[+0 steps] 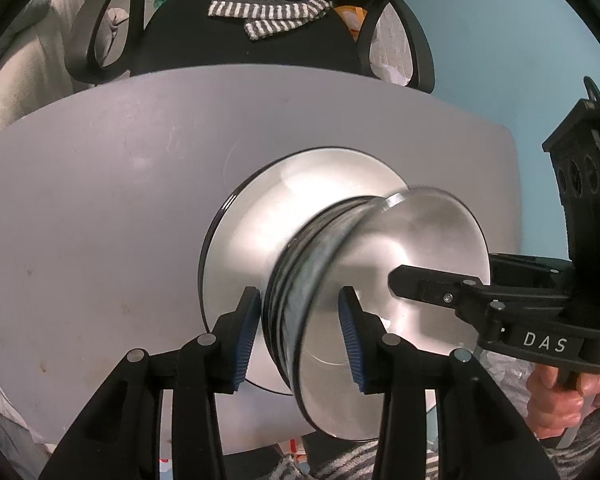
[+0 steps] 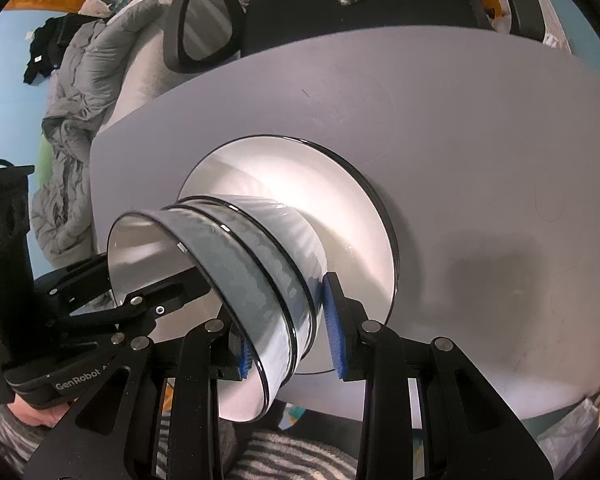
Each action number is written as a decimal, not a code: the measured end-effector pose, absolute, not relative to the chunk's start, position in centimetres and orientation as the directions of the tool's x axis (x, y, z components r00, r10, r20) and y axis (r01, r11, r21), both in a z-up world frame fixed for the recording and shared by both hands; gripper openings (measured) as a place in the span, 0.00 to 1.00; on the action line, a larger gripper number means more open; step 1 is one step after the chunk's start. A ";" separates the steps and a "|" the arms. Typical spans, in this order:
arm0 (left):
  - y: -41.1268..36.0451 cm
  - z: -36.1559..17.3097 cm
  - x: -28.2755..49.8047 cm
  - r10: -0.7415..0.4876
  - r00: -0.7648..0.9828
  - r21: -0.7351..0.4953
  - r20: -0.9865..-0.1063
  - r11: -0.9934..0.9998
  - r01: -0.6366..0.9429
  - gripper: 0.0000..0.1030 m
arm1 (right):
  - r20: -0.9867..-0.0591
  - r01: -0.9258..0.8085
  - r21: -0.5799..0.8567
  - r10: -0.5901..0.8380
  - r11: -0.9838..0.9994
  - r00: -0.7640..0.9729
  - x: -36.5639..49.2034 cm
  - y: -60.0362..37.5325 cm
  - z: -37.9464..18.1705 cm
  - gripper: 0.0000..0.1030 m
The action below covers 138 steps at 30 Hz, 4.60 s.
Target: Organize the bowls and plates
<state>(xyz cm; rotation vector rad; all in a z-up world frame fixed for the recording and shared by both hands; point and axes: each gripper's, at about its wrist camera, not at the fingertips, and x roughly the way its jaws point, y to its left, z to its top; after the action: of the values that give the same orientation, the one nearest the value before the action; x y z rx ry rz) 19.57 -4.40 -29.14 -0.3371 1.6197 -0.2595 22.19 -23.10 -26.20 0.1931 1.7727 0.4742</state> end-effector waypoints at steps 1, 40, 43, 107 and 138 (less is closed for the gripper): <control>-4.3 -29.1 19.5 -0.370 -0.057 -0.367 -0.927 0.928 -0.061 0.39 | -0.891 -0.118 0.413 0.373 0.903 -0.261 22.1 -23.1 -26.3 0.30; -2.1 -13.4 13.1 -0.225 0.340 -0.249 -0.913 0.968 -0.025 0.83 | -0.957 -0.258 0.091 0.157 0.962 0.245 17.7 -23.1 -10.3 0.69; -2.1 -11.9 12.3 -0.243 0.355 -0.274 -0.902 0.961 -0.037 0.83 | -0.948 -0.267 0.055 0.134 0.962 0.288 17.2 -23.1 -9.0 0.69; -4.1 -2.6 9.9 -0.133 0.510 -0.189 -0.850 0.980 -0.059 0.85 | -0.882 -0.261 0.082 0.192 0.962 0.430 14.2 -25.1 -1.1 0.69; -4.6 -2.5 9.7 -0.098 0.465 -0.143 -0.880 0.988 -0.063 0.85 | -0.888 -0.264 0.079 0.188 0.961 0.419 13.7 -25.0 -1.0 0.69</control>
<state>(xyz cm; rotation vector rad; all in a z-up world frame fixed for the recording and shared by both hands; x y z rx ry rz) 9.73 -4.56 -2.51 -0.1638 1.0886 -0.0212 13.67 -25.05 -0.97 -0.0771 1.1029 0.2838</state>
